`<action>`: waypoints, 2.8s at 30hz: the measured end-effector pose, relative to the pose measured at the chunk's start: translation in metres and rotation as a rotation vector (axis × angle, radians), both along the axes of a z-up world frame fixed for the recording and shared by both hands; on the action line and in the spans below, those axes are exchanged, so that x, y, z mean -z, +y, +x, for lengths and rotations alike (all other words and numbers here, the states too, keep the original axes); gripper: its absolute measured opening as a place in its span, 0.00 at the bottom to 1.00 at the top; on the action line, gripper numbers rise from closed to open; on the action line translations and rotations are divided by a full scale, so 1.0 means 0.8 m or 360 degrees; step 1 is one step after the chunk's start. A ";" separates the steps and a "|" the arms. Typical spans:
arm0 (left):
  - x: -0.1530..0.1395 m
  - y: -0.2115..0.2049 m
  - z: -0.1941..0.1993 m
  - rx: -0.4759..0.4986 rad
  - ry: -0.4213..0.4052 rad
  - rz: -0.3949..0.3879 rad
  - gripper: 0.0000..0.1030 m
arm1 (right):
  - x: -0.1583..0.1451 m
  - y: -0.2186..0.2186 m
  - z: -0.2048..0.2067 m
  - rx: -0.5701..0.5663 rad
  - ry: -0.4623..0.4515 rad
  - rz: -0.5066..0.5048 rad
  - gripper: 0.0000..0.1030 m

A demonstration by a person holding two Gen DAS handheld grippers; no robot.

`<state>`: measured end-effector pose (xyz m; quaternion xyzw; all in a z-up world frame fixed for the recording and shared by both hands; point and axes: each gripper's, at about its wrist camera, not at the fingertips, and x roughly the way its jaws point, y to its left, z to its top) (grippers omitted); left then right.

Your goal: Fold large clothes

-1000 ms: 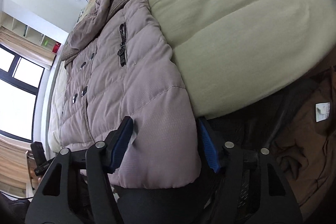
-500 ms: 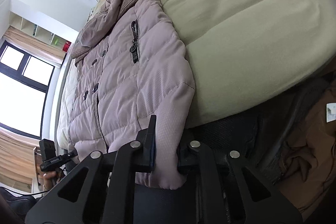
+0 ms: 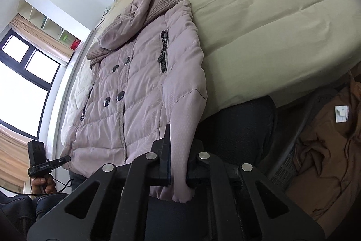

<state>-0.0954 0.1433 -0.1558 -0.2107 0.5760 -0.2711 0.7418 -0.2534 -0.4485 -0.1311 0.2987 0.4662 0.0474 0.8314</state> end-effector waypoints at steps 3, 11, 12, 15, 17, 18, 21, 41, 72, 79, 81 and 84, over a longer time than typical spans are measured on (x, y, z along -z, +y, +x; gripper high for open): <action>-0.018 0.016 0.014 -0.0122 -0.0045 -0.0169 0.06 | -0.019 -0.002 -0.002 0.0021 -0.0099 0.0078 0.06; -0.114 0.033 0.112 -0.0342 -0.0459 -0.0437 0.06 | -0.113 -0.016 0.083 0.0109 -0.0490 0.0065 0.06; -0.125 0.030 0.130 -0.0367 -0.0507 -0.0465 0.06 | -0.127 -0.016 0.098 0.0126 -0.0538 0.0036 0.06; -0.154 0.021 0.183 -0.0403 -0.0647 -0.0447 0.06 | -0.162 -0.018 0.151 0.0158 -0.0666 -0.0032 0.06; -0.170 0.008 0.223 -0.0404 -0.0708 -0.0415 0.06 | -0.182 -0.017 0.194 0.0175 -0.0710 -0.0111 0.06; -0.175 0.006 0.241 -0.0407 -0.0716 -0.0409 0.06 | -0.190 -0.018 0.218 0.0186 -0.0726 -0.0130 0.06; -0.186 0.002 0.312 -0.0446 -0.0709 -0.0402 0.06 | -0.208 -0.022 0.293 0.0229 -0.0737 -0.0194 0.06; -0.020 -0.048 0.633 -0.0665 -0.0351 -0.0010 0.11 | -0.018 -0.052 0.738 0.0355 -0.0267 -0.0325 0.09; -0.020 -0.210 0.598 -0.0242 -0.0795 0.0840 0.49 | 0.004 0.140 0.773 -0.0244 -0.0037 -0.0560 0.32; 0.005 -0.217 0.627 -0.0244 -0.0759 0.0888 0.53 | 0.033 0.139 0.817 -0.0206 -0.0005 -0.0611 0.32; 0.012 -0.216 0.631 -0.0253 -0.0752 0.0888 0.53 | 0.041 0.138 0.828 -0.0200 -0.0001 -0.0614 0.32; 0.019 -0.212 0.633 -0.0268 -0.0750 0.0860 0.53 | 0.051 0.141 0.839 -0.0206 -0.0004 -0.0654 0.32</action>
